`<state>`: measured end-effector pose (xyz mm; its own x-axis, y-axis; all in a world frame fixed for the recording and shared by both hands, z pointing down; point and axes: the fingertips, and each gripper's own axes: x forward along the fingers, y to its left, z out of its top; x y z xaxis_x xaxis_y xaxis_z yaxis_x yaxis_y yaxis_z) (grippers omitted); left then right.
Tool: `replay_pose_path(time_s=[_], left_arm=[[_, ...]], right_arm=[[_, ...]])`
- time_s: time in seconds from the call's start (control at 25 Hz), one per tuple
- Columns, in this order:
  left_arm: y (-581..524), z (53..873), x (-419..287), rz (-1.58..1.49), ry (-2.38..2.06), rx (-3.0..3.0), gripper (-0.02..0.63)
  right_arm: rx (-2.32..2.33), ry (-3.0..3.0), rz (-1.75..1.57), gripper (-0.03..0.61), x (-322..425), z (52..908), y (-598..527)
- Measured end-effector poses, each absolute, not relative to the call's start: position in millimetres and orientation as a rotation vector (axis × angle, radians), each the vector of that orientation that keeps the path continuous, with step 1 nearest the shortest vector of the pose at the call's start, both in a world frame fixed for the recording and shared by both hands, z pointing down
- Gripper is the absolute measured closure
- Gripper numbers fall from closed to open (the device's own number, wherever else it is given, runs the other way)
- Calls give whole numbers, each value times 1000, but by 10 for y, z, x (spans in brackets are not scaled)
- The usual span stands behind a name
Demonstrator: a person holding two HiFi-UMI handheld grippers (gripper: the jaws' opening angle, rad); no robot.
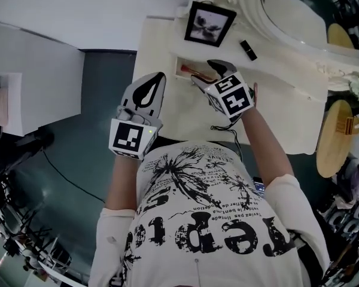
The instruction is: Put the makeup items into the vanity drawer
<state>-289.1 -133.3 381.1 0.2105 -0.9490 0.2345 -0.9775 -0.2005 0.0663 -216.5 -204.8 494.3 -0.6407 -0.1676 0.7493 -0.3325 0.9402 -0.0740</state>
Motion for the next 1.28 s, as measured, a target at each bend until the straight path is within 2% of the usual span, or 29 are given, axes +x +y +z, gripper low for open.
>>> replay_pose_path(time_s=[0.24, 0.68, 1.16, 1.2, 1.28], left_arm=[[-1556, 3752, -2557, 198, -1728, 2395, 601], [-1939, 3935, -1614, 246, -1344, 2596, 601], [-2073, 4245, -1285, 308, -1214, 2590, 601], [-2069, 4267, -1281, 312, -1212, 2586, 601], [-2057, 4303, -1284, 321, -1213, 2578, 601]], right_arm=[[538, -2266, 304, 282, -1660, 4842, -2211], [872, -2076, 499, 329, -394, 5252, -2211], [909, -1933, 637, 389, -32, 5920, -2231], [916, -1921, 630, 397, -16, 5954, -2247], [931, -1902, 609, 465, 21, 5980, -2286]])
